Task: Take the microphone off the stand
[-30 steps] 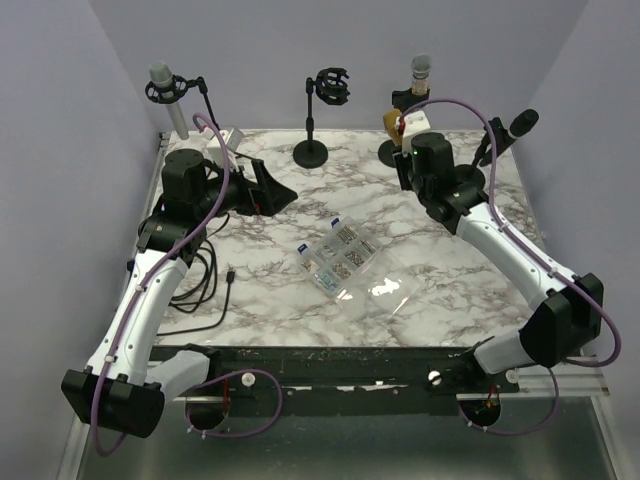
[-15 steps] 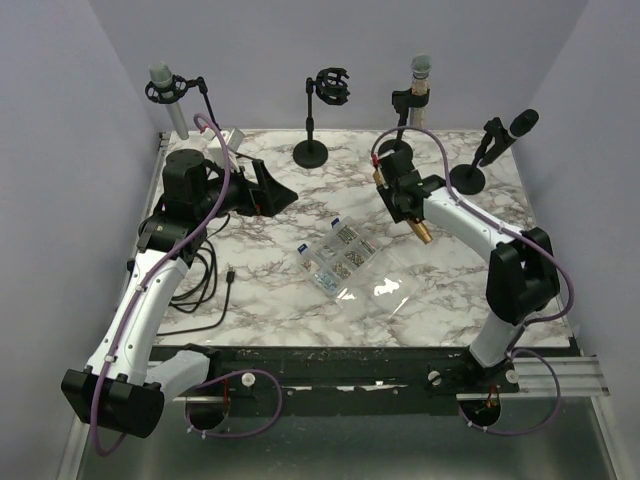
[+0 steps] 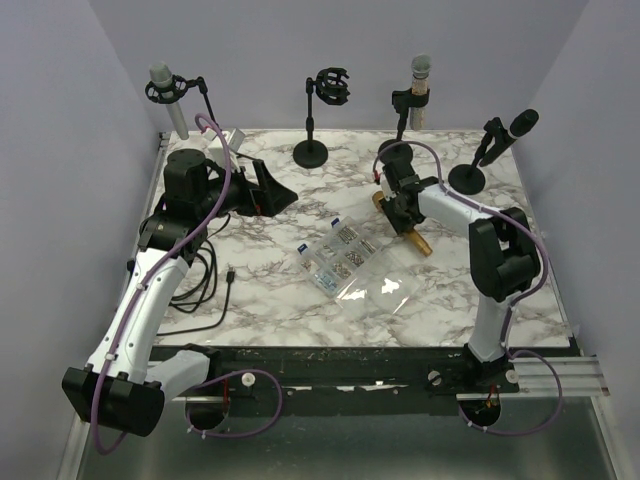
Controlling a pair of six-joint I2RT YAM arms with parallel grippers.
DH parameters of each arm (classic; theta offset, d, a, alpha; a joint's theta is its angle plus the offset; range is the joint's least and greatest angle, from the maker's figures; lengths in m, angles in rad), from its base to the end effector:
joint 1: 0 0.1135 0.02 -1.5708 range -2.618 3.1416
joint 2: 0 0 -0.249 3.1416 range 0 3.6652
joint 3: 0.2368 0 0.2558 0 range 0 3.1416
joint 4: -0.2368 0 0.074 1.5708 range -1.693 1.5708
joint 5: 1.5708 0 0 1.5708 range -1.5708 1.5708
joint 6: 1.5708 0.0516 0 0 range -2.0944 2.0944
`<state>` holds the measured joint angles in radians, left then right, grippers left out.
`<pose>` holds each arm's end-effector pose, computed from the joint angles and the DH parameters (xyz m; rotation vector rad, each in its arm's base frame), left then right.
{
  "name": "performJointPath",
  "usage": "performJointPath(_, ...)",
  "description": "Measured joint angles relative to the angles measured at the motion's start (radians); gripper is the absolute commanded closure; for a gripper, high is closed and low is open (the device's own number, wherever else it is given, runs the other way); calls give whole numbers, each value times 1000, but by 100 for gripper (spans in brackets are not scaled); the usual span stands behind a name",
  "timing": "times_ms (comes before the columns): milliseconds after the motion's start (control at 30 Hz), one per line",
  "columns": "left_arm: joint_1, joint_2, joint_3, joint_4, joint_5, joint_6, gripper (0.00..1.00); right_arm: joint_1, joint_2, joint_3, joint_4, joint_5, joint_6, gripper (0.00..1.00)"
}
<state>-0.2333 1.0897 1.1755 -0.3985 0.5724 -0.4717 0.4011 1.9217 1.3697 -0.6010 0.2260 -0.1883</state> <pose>0.2456 -0.0871 0.3792 0.1796 1.9524 -1.0111 0.3721 0.1452 0.1544 -0.7202 2.5959 -0.2433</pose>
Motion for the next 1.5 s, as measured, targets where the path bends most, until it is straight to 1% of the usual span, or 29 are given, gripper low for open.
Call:
performJointPath(200, 0, 2, 0, 0, 0, 0, 2, -1, 37, 1, 21, -32, -14, 99)
performJointPath(333, 0, 3, 0, 0, 0, 0, 2, 1, 38, 1, 25, -34, -18, 85)
performJointPath(567, 0, 3, 0, 0, 0, 0, 2, 1, 39, 1, 25, -40, -19, 51)
performJointPath(633, 0, 3, 0, 0, 0, 0, 2, 1, 38, 1, 28, -45, -18, 45)
performJointPath(733, 0, 3, 0, 0, 0, 0, 2, 1, 40, 0, 30, -59, -13, 38)
performJointPath(867, 0, 3, 0, 0, -1, 1, 2, 1, 38, 0, 35, -63, -7, 31)
performJointPath(1000, 0, 3, -5, 6, -5, 5, 1, 1, 22, 0, 48, -63, 6, 27)
performJointPath(1167, 0, 4, -25, 24, -32, 16, 1, 1, -34, 0, 81, -80, 34, 23)
performJointPath(1267, 0, 14, -29, 36, -53, 13, 1, 1, -81, 0, 113, -88, 58, 23)
performJointPath(1333, 0, 31, -29, 51, -66, 1, 1, 1, -108, 4, 136, -88, 82, 13)
performJointPath(1433, 0, 66, -23, 74, -82, -31, 1, 1, -138, 11, 179, -88, 140, 13)
performJointPath(1500, 0, 116, 4, 93, -95, -66, 1, 1, -155, 11, 222, -90, 194, 13)
